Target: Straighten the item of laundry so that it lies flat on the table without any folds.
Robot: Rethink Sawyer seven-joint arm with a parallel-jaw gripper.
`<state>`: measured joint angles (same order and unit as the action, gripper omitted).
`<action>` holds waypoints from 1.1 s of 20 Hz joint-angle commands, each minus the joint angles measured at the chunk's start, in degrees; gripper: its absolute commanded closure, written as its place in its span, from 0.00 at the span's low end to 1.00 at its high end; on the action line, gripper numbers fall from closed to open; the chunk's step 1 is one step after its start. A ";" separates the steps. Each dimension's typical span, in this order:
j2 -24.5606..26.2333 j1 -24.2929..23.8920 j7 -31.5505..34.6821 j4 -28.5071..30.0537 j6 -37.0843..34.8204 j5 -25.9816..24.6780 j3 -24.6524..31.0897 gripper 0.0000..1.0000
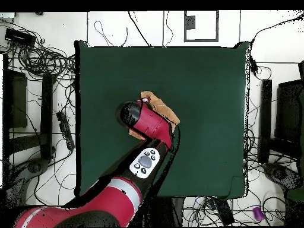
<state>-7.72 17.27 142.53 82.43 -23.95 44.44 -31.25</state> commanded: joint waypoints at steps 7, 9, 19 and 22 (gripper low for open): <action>0.73 -0.86 16.30 -3.30 1.60 8.97 16.89 1.00; -0.09 -1.01 15.86 -2.85 2.18 9.70 17.77 1.00; -4.74 -0.81 15.31 -0.07 1.63 12.35 19.87 1.00; -5.52 -0.18 15.72 0.40 0.23 11.86 18.85 1.00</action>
<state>-11.72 15.11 142.53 82.45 -22.97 52.86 -23.36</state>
